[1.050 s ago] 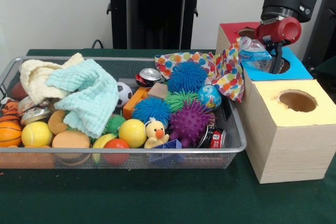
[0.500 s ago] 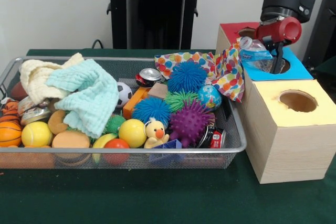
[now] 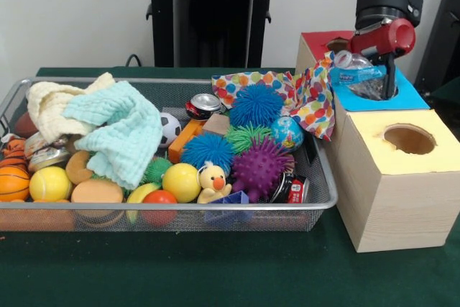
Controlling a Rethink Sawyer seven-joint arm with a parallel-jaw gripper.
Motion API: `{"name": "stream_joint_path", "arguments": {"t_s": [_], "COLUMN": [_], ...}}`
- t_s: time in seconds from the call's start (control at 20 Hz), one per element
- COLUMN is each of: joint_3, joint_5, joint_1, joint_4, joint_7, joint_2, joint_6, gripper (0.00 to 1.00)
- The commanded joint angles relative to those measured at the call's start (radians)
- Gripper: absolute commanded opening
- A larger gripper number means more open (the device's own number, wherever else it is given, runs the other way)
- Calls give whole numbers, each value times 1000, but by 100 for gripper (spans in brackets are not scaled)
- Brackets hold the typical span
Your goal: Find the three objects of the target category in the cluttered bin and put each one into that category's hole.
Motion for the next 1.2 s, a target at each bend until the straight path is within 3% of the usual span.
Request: {"name": "stream_joint_path", "arguments": {"t_s": [0.05,0.2,0.4,0.55,0.75,0.95,1.1,1.2], "joint_3": [72,76,99,134,174,171,140,126], "joint_5": [-28,-80,-46,-36,14,41,-88,-231], "joint_1": [-46,-72,-79,-126,-182,-176,-198,-243], "joint_4": [-103,-119,-122,-103,-32,10,4,-23], "joint_7": [401,391,369,319,153,41,-29,-78], "joint_2": [514,544,566,570,506,426,379,353], "joint_6": [175,137,79,106,226,246,254,301], "gripper": [0,0,0,0,0,0,0,0]}}
